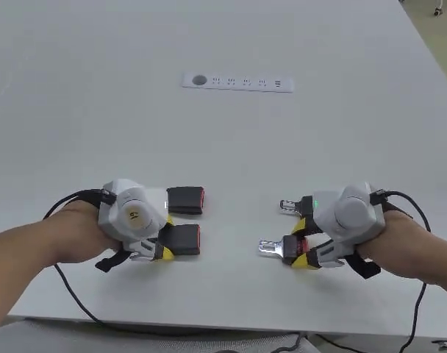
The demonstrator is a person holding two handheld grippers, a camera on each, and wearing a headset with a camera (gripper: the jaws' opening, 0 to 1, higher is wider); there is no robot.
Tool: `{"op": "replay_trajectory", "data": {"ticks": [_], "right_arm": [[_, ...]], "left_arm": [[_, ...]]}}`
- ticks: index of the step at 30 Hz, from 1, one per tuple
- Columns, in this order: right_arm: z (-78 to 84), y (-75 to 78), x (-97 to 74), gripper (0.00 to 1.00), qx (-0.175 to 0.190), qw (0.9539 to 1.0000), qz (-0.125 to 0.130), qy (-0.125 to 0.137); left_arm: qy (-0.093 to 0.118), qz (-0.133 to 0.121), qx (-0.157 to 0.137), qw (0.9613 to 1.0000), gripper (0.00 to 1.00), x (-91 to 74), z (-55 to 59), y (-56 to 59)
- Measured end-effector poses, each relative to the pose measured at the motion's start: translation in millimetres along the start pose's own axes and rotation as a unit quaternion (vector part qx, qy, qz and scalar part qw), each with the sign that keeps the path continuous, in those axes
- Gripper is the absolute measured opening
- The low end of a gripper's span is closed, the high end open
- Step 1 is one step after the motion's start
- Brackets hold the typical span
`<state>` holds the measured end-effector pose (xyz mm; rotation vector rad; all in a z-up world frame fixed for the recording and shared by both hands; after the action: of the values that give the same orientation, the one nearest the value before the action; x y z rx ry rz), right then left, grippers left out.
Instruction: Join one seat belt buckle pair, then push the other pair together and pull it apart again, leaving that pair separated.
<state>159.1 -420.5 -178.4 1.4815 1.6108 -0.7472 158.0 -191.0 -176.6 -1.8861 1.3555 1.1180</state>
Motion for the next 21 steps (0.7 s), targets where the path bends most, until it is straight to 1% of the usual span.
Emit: {"op": "replay_trajectory", "data": {"ticks": [2, 3, 8, 14, 16, 18, 21], "right_arm": [[0.0, 0.3, 0.2, 0.31, 0.004, 1.0, 0.001, 0.0], [0.0, 0.3, 0.2, 0.31, 0.005, 1.0, 0.001, 0.0], [-0.1, 0.9, 0.7, 0.31, 0.017, 0.9998, 0.006, 0.002], [-0.2, 0.6, 0.6, 0.31, 0.019, 0.9998, 0.009, 0.003], [-1.1, 0.3, 0.4, 0.31, 0.03, 0.9995, 0.012, 0.002], [-1.4, 0.7, 0.8, 0.31, 0.026, 0.9996, 0.012, 0.002], [-1.1, 1.1, 1.8, 0.31, 0.026, 0.9996, 0.014, 0.0]], "left_arm": [[-0.002, 0.003, 0.008, 1.0, 0.33, 0.6, 0.4, -0.4], [-0.003, 0.004, 0.018, 0.9998, 0.33, 1.1, 0.1, -0.6], [-0.006, 0.007, 0.03, 0.9995, 0.33, 1.9, 0.2, -1.1], [-0.007, 0.007, 0.029, 0.9995, 0.33, 2.6, 1.3, -2.5], [-0.007, 0.008, 0.028, 0.9996, 0.33, 3.0, 1.9, -3.4], [-0.007, 0.008, 0.02, 0.9997, 0.33, 3.5, 2.5, -4.4], [-0.008, 0.008, 0.021, 0.9997, 0.33, 4.5, 3.4, -5.3]]}}
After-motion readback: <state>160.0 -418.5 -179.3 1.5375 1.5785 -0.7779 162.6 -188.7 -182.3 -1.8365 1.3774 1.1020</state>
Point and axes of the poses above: the centre of the closed fingertips' face, and the gripper's own axes: x roughly forward along the fingers, y roughly to its right, z roughly out of its underside, the point moved 3 cm from there along -x, roughly backward along the fingers, and after that the axes turned 13 degrees about -x, right-handed, at the moved point
